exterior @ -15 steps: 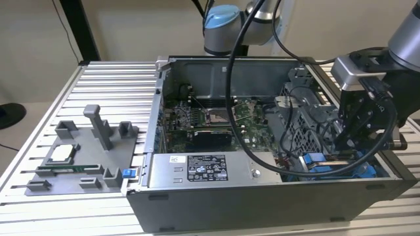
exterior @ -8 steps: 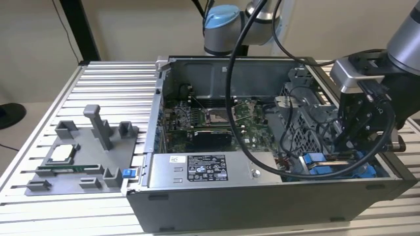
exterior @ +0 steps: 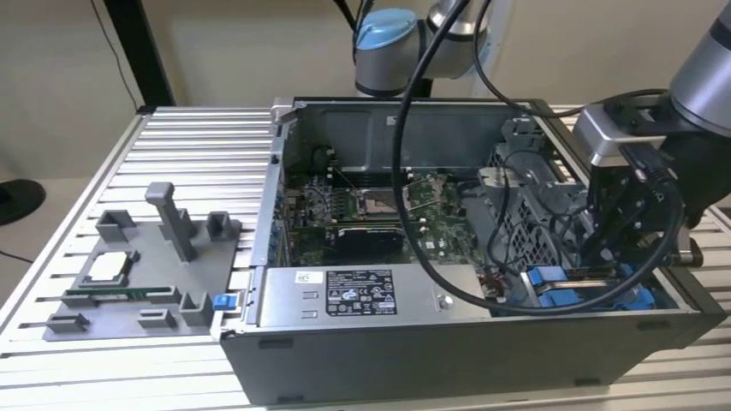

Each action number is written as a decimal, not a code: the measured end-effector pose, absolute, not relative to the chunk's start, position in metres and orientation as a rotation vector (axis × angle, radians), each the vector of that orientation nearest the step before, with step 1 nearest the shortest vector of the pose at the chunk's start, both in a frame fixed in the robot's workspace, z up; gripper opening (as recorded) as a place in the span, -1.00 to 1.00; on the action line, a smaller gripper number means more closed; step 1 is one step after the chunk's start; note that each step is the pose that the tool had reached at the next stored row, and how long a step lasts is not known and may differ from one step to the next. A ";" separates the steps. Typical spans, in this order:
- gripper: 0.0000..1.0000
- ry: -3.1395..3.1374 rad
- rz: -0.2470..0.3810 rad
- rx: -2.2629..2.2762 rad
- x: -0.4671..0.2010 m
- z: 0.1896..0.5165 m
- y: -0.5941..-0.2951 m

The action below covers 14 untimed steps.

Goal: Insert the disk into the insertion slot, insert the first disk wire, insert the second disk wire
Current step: 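Insert the second disk wire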

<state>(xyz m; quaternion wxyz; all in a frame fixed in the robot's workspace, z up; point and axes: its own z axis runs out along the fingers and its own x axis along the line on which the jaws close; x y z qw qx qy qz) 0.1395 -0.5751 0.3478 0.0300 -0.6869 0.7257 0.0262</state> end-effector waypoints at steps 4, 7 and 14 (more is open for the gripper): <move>-1.00 2.237 0.081 -2.118 0.140 0.347 -0.575; -1.00 2.237 0.081 -2.118 0.140 0.346 -0.575; -1.00 2.237 0.081 -2.118 0.140 0.344 -0.575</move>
